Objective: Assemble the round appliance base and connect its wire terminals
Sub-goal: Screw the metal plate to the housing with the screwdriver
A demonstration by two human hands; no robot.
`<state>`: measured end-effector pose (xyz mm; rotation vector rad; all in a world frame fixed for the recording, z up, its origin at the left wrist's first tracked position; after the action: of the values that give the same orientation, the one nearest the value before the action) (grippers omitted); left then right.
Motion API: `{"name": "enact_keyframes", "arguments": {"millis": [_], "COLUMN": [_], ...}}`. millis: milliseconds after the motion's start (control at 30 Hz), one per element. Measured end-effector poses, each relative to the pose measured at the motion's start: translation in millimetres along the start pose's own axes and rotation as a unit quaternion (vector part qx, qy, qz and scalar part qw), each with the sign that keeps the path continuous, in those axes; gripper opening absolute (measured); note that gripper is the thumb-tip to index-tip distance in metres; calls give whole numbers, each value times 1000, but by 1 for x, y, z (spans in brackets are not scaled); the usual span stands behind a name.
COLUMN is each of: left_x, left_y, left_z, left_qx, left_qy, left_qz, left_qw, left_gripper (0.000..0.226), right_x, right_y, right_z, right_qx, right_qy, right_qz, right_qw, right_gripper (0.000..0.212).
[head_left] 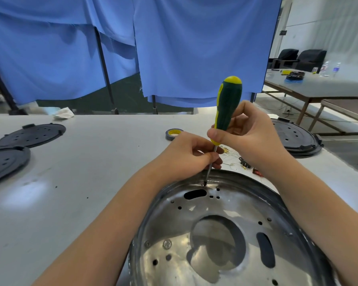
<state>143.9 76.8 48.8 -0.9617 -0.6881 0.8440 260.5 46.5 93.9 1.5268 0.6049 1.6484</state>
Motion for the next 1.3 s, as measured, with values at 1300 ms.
{"name": "enact_keyframes", "arguments": {"millis": [1300], "left_x": [8], "left_y": [56], "left_z": [32], "left_qx": [295], "left_qy": [41], "left_qz": [129], "left_qw": [946], "left_gripper": [32], "right_x": [-19], "right_y": [-113], "right_z": [144], "right_qx": [-339], "right_qy": [90], "right_qz": [-425], "right_qw": [834], "right_gripper": [33]}}
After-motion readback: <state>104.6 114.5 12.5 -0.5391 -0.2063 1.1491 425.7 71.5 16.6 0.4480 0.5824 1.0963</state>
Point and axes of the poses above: each hand's wrist, its own x-axis towards the middle knuckle, its own z-axis out of the back of the hand, y = z × x, the point moved 7 cm from there along x, towards the middle knuckle, and after that the axes turned 6 degrees about z, right-handed, at the moved point
